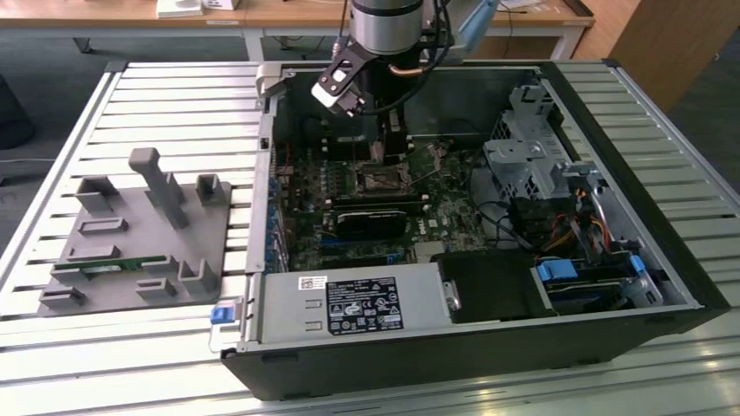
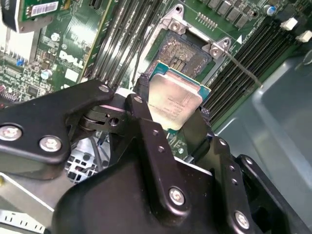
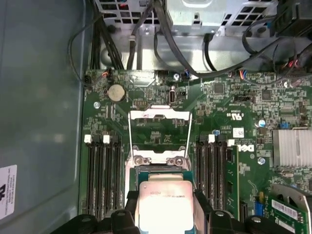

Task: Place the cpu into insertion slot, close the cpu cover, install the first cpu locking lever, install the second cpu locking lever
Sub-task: 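Place the cpu into insertion slot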

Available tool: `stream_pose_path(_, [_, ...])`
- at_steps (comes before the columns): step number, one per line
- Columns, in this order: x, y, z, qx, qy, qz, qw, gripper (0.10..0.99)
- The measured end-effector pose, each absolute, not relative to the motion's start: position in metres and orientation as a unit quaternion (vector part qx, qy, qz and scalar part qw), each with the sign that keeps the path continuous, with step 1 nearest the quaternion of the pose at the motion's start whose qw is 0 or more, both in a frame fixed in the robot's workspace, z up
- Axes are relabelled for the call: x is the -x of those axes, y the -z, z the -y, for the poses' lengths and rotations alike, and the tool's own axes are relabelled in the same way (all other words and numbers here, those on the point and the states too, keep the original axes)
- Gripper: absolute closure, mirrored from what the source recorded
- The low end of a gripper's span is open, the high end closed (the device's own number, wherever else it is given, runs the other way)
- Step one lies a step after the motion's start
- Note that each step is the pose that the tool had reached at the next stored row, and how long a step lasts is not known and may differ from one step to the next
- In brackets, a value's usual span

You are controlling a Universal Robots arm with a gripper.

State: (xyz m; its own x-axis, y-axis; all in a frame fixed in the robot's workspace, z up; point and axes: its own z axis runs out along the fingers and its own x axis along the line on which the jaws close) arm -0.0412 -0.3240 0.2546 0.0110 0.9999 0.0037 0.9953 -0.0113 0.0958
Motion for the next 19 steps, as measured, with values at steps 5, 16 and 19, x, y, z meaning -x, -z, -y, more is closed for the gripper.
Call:
stream_pose_path(5, [0.043,-0.249,0.323,-0.71,-0.035,-0.702,0.033,0.557])
stream_pose_path(16, [0.044,-0.233,0.322,-0.711,-0.035,-0.702,0.033,0.557])
stream_pose_path(19, [0.045,-0.23,0.322,-0.711,-0.035,-0.702,0.033,0.557])
